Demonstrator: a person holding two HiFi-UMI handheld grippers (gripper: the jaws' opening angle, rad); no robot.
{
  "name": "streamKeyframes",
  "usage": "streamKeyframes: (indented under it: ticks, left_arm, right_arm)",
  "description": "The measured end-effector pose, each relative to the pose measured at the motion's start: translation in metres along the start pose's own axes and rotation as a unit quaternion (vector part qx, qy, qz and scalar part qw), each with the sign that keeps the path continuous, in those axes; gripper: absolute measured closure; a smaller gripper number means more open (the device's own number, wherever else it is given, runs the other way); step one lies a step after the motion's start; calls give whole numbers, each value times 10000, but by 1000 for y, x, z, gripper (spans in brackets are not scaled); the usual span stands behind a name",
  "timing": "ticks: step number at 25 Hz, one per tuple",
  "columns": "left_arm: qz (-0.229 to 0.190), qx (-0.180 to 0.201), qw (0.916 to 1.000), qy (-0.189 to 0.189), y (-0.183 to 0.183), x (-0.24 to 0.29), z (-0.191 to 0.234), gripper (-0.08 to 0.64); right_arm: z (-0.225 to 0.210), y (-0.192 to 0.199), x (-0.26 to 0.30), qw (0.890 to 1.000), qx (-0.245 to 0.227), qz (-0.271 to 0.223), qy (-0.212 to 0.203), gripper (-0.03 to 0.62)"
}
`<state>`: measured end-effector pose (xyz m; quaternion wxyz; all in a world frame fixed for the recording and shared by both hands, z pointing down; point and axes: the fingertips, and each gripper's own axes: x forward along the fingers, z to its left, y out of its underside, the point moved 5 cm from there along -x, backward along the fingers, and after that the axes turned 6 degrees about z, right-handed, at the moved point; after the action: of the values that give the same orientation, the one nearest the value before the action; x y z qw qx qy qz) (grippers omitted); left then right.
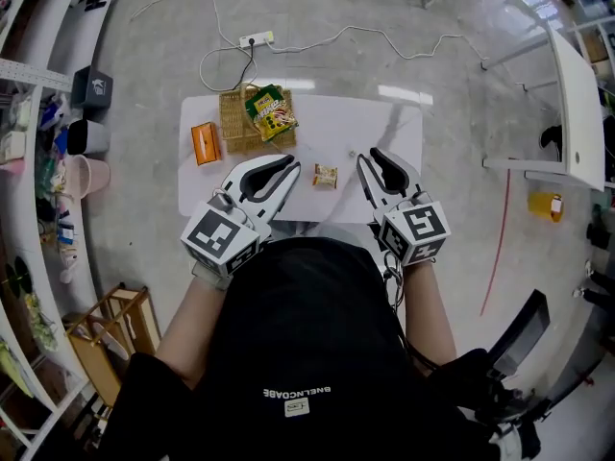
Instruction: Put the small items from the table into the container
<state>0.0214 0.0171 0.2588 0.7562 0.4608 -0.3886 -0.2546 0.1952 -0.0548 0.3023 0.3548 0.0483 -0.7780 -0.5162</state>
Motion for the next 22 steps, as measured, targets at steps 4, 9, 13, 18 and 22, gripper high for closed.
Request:
streamKeyframes:
  ticks: [4, 9, 13, 18, 22]
  left_arm:
    - [60, -210, 9990, -396, 11, -15, 9, 526]
    - [91, -428, 9956, -830, 29, -32, 17, 526]
    - [177, -551, 9921, -1117, 48, -41, 25, 525]
    - [232, -775, 9865, -1422, 71, -59, 33, 523]
    - [225, -944, 9823, -1604, 83, -71, 39, 514]
  right_arm:
    - [-1, 14, 23, 9988, -265, 394, -144, 483]
    - [4, 32, 53, 9933, -592, 858, -491, 448]
    - [11, 49, 78, 9847, -973, 1267, -704, 426]
    - [25, 75, 107, 9722, -1243, 1758, -923, 402]
    - [31, 97, 128, 9631, -1290, 2107, -1068, 379]
